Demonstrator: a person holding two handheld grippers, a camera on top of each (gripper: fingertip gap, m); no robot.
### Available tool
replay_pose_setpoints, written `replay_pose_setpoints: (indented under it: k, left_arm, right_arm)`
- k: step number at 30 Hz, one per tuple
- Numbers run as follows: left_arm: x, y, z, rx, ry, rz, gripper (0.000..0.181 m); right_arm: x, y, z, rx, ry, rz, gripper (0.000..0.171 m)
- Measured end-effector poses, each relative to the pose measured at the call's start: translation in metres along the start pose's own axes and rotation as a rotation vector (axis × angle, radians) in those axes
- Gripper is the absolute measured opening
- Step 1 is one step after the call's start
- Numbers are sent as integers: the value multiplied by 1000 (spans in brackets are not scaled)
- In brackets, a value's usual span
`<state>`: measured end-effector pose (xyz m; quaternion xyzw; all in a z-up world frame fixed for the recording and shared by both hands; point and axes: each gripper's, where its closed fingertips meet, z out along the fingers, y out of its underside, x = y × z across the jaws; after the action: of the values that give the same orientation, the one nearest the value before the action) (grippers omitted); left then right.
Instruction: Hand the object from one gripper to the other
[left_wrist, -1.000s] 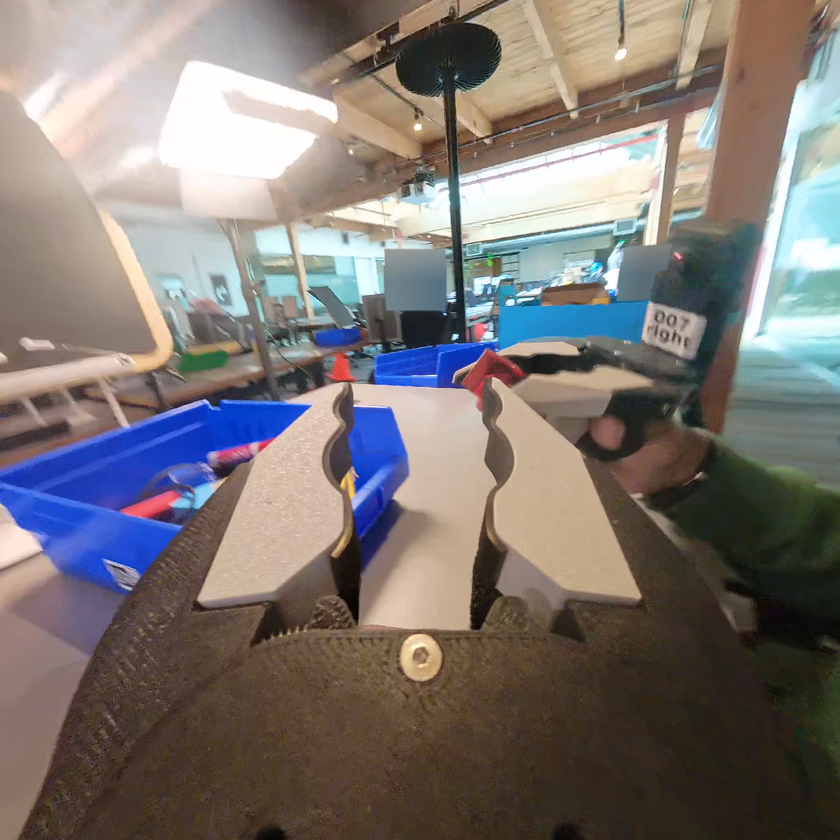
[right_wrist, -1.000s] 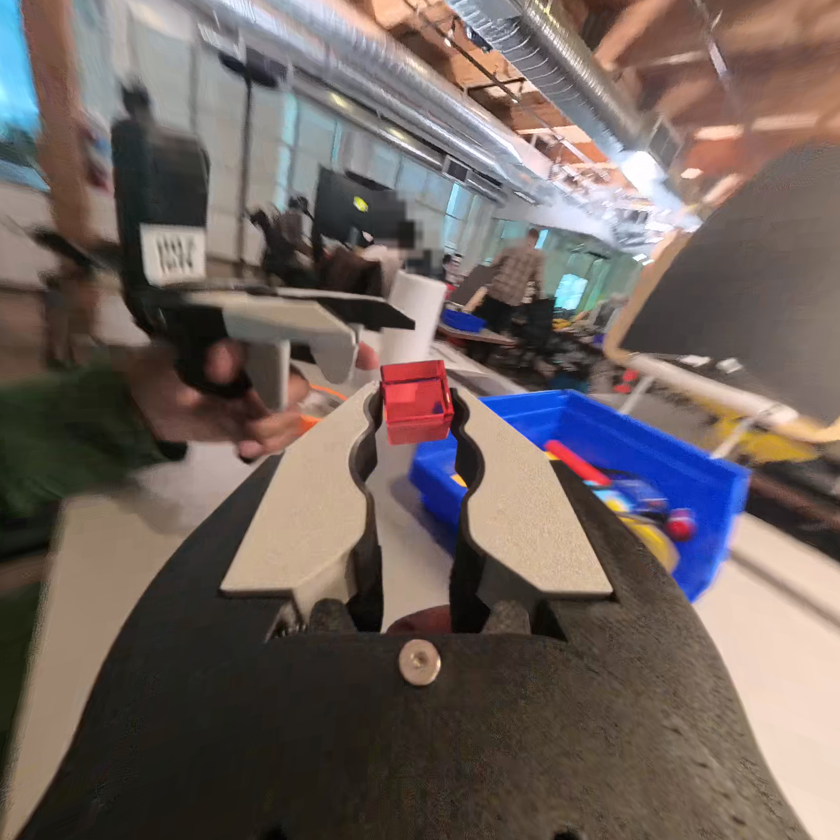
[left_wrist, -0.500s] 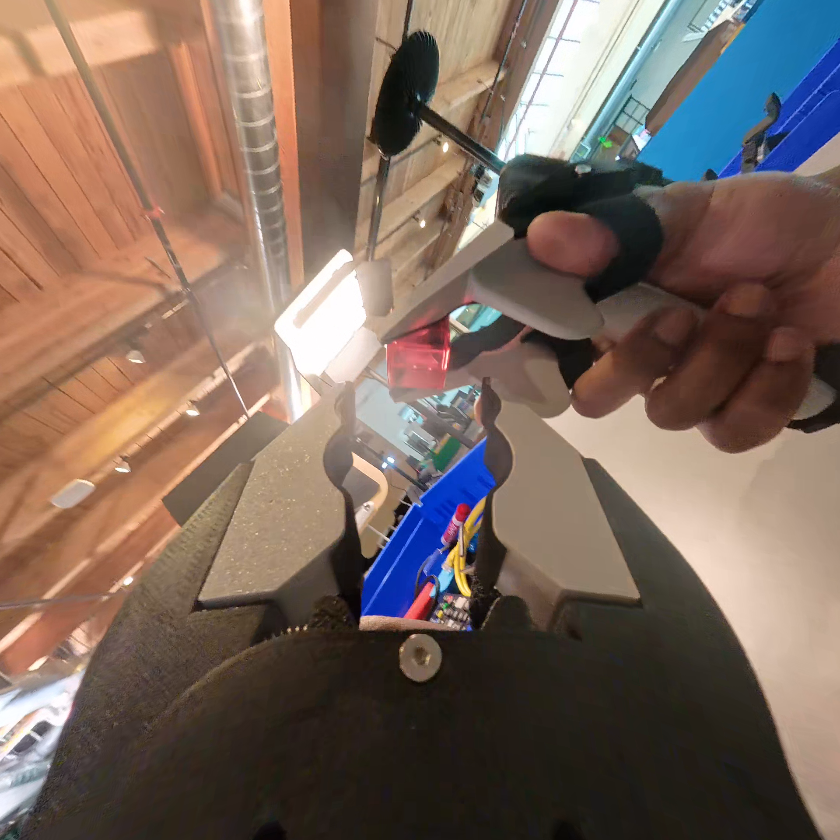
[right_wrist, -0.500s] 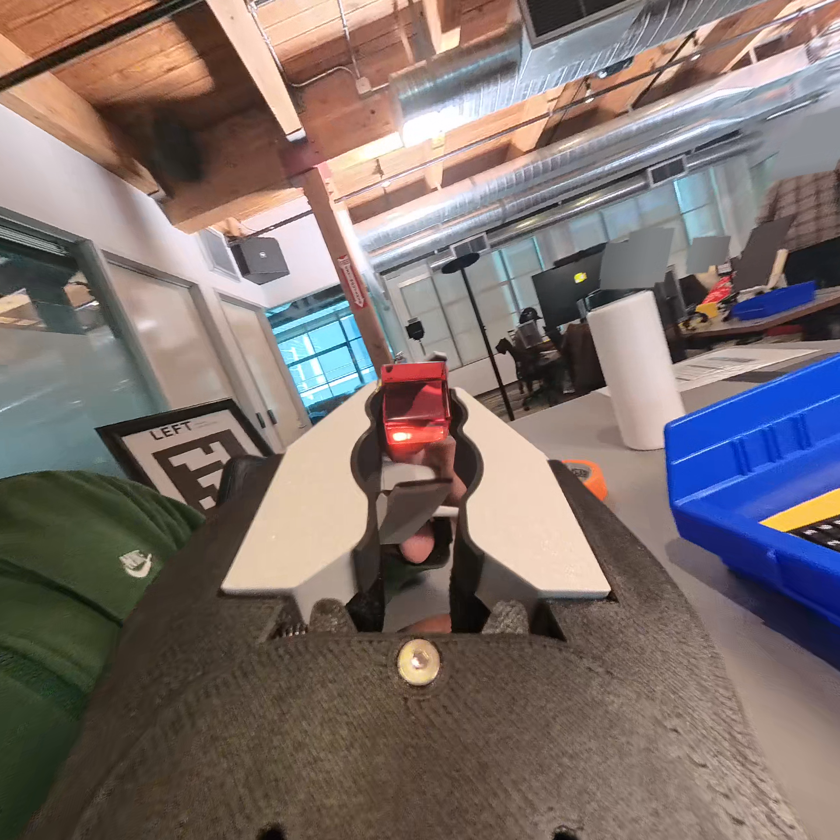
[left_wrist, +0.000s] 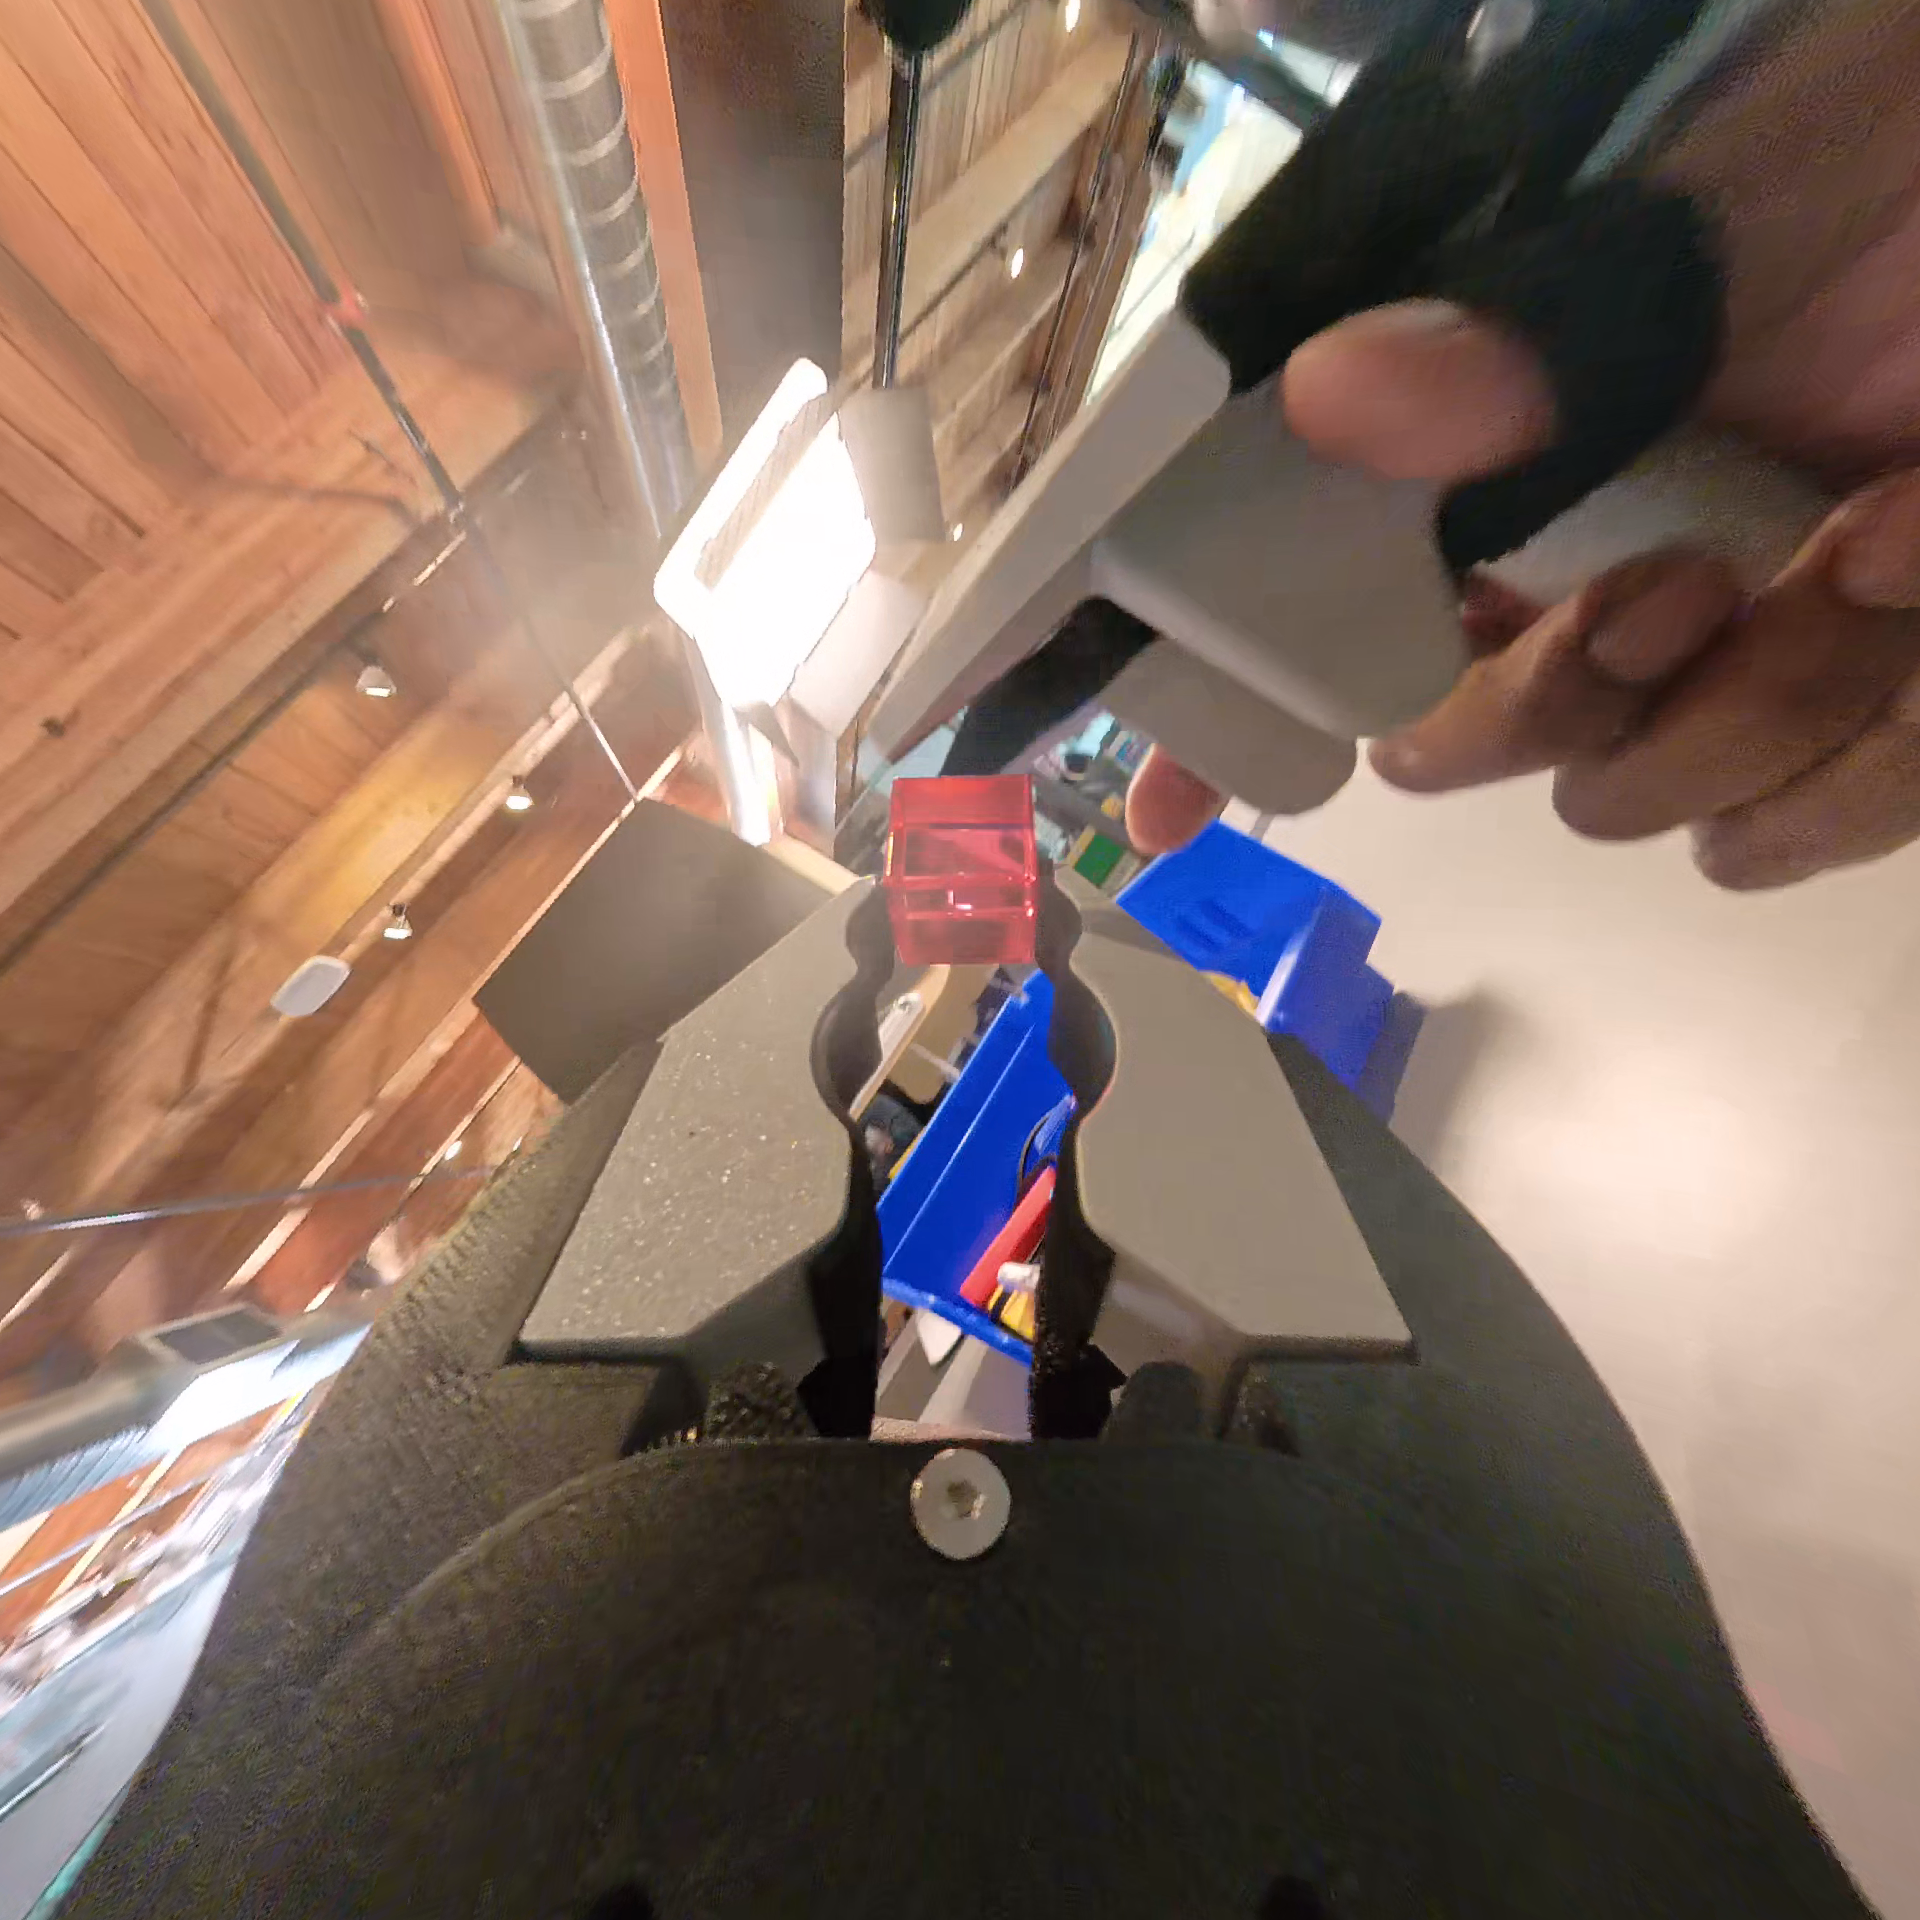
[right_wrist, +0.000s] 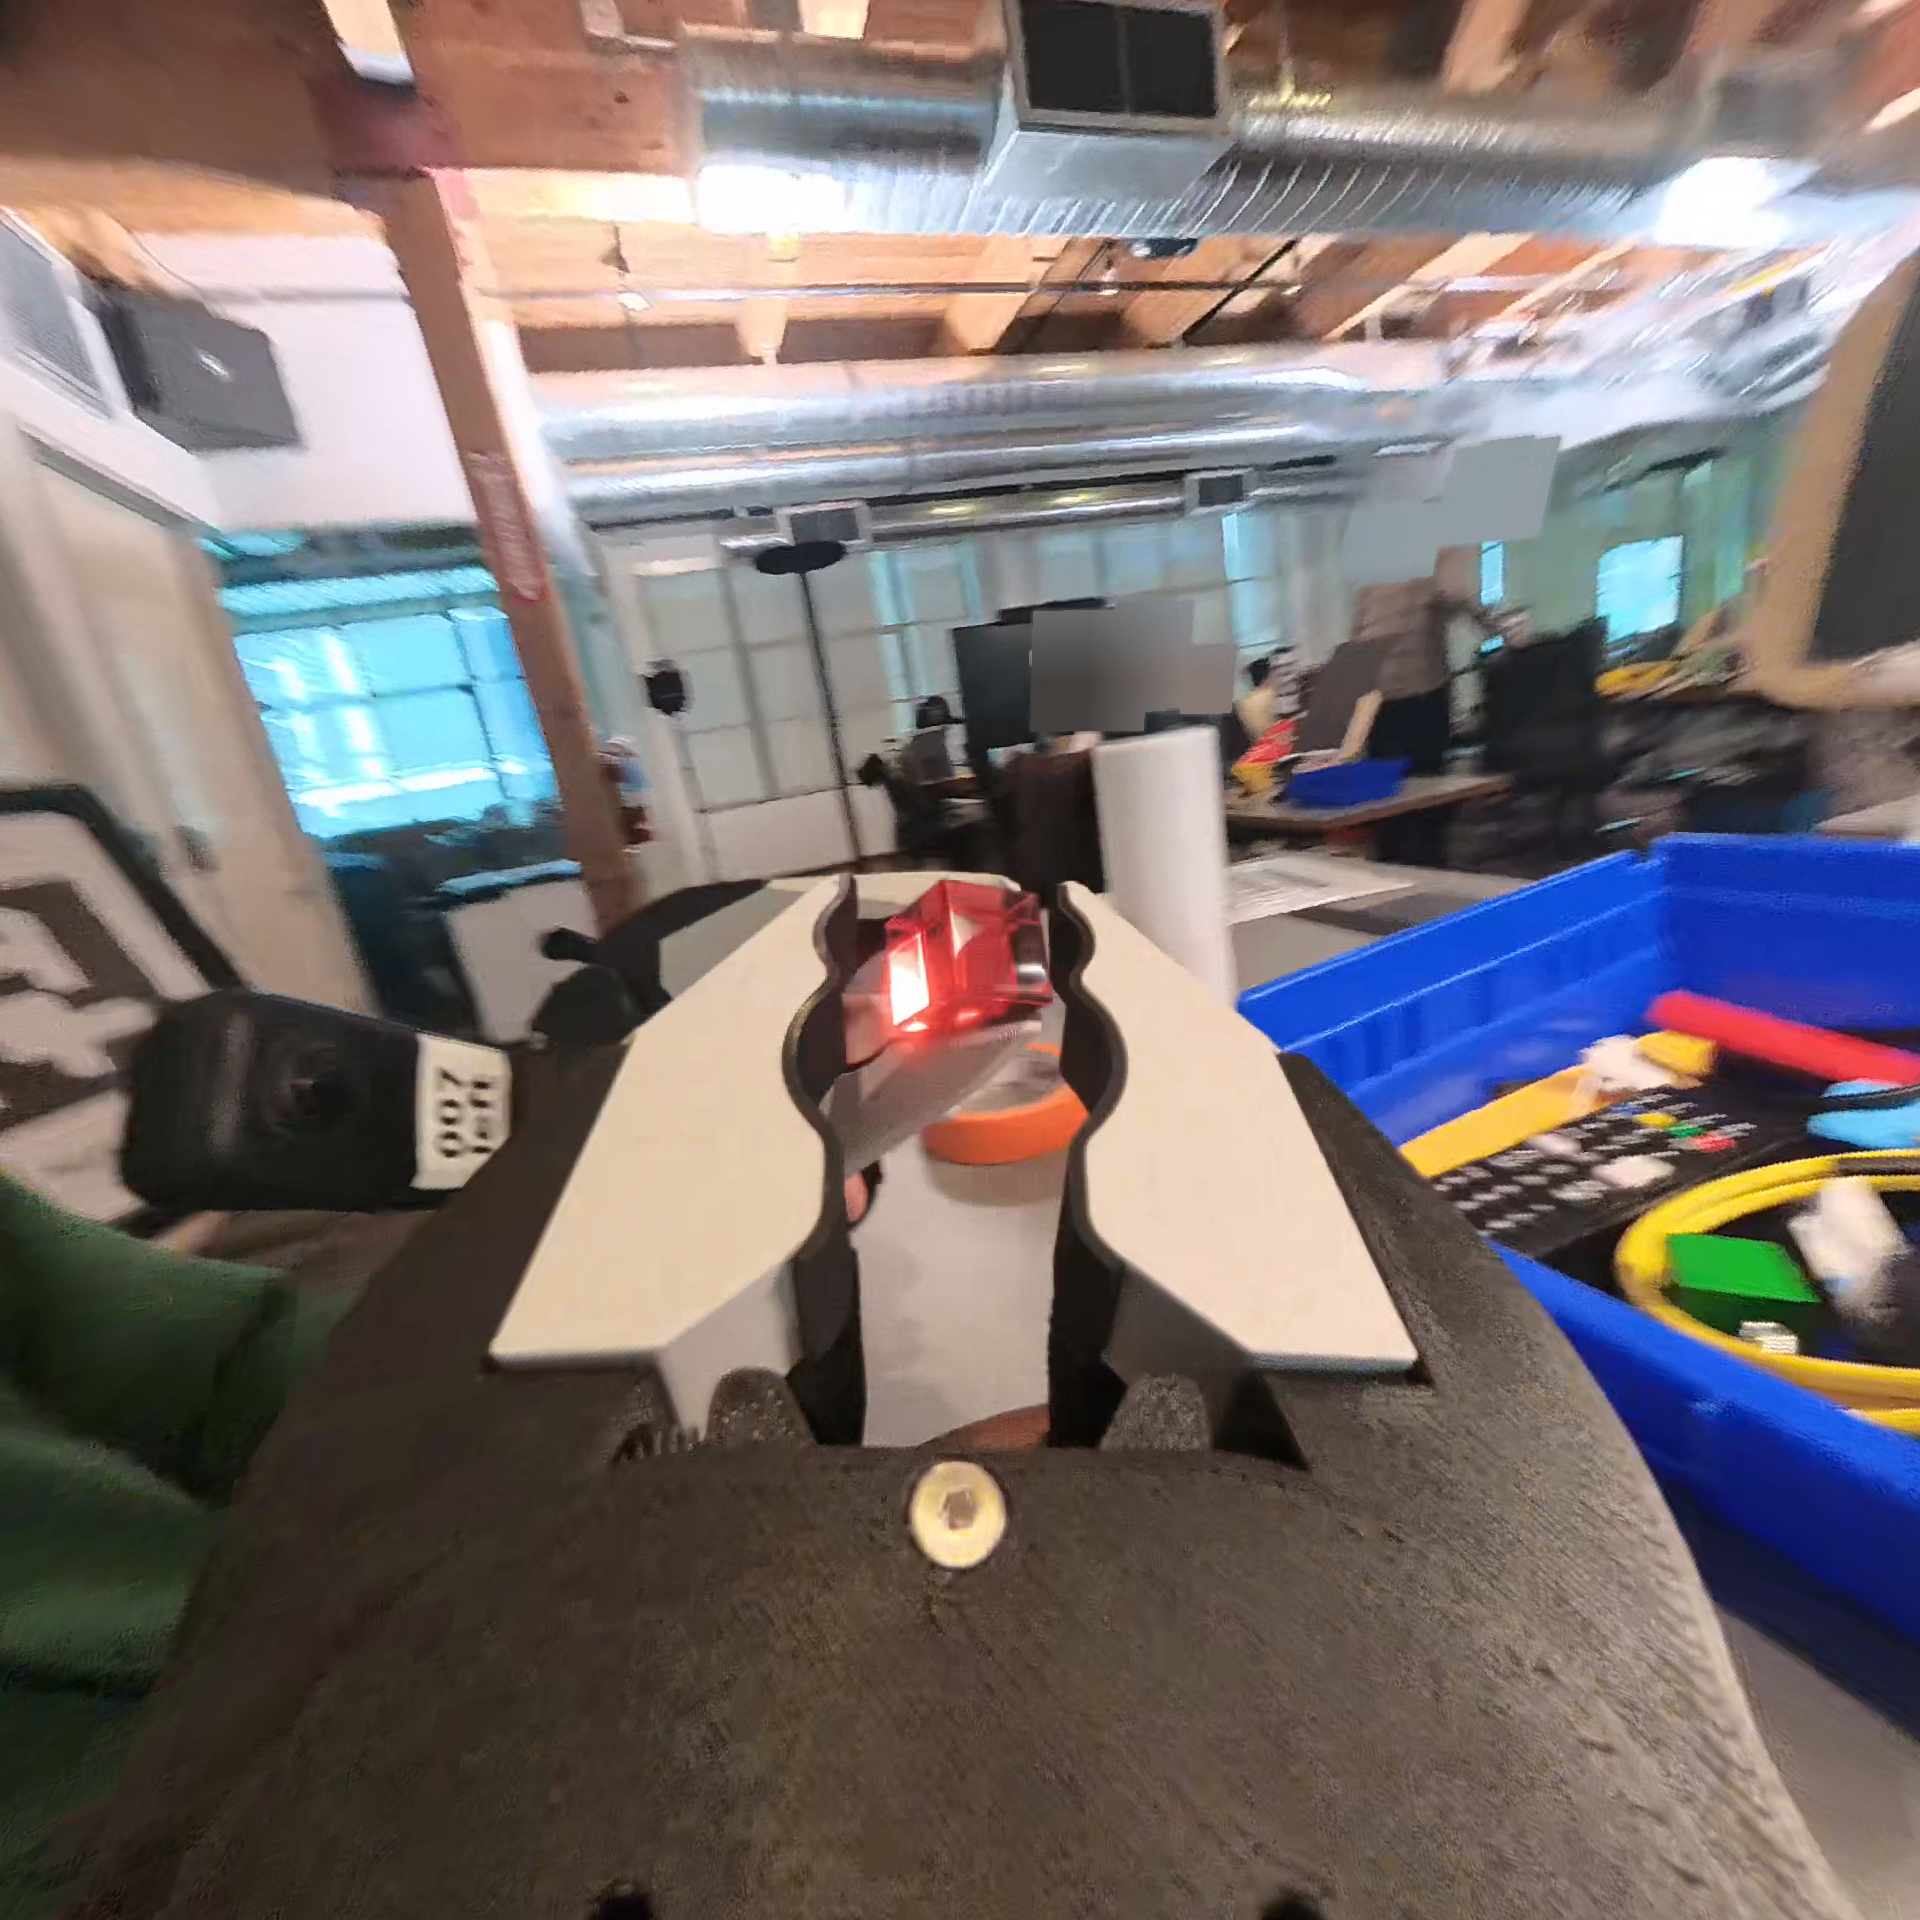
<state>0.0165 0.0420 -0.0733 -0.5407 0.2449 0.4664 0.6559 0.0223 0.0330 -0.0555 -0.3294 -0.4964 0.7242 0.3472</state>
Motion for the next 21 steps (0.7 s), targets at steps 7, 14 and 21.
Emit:
replay_pose_setpoints:
  k: [7, 14, 21]
  left_arm:
    - [1, 20, 5, -123, -31, 85, 26]
    - [10, 23, 8, -129, 9, 61, 27]
    - [9, 49, 7, -205, 192, -667, 41]
  right_arm:
    - [10, 33, 12, -191, 192, -416, 49]
    - [29, 29, 8, -209, 376, -640, 26]
    - [40, 14, -1, -208, 557, -979, 26]
